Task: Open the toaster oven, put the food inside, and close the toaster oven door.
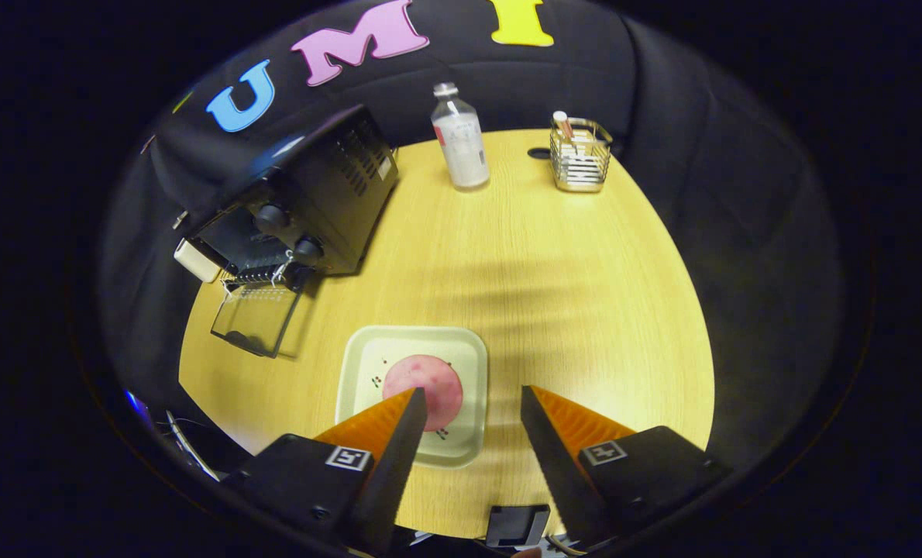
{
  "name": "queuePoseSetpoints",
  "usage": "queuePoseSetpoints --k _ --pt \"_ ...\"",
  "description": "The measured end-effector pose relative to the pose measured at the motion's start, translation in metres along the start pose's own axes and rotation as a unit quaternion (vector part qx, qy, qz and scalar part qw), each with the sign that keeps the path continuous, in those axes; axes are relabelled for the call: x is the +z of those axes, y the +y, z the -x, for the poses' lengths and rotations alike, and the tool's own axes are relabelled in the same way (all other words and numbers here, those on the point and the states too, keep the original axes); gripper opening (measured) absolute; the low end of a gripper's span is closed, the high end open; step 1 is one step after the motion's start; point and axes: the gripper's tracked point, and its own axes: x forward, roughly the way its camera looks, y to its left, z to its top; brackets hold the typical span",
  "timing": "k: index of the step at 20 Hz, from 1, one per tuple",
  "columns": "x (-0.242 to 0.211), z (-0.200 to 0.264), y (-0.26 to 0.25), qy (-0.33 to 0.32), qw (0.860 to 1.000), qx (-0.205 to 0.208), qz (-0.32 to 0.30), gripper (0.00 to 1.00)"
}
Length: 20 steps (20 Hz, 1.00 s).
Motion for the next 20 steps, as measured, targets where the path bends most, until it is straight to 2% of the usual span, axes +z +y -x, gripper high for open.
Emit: queuePoseSetpoints --k 1,2,3,6,7,8,9,13,17,20 --pt "-0.004 -0.01 -0.001 0.018 1.0 0.007 -0.007 0.74" --pt "-0.01 -0.016 -0.001 0.035 0.999 0.011 -0.013 0.71" --pt "-0.013 -0.022 -0.002 0.051 0.999 0.011 -0.016 0.6" --pt "-0.022 -0.039 -0.005 0.089 0.996 -0.003 -0.015 0.58" --pt "-0.028 -0.046 -0.01 0.101 0.995 -0.018 -0.009 0.47" --pt "-0.03 -0.044 -0.015 0.11 0.994 -0.028 -0.001 0.41" --pt "-0.028 -0.043 -0.016 0.113 0.993 -0.038 0.004 0.29" --pt "-0.028 -0.05 -0.009 0.108 0.994 0.0 -0.008 0.12" --pt "-0.028 -0.048 -0.008 0.095 0.991 0.061 -0.073 0.07" --pt "-0.027 -0.044 -0.003 0.073 0.979 0.107 -0.159 0.06"
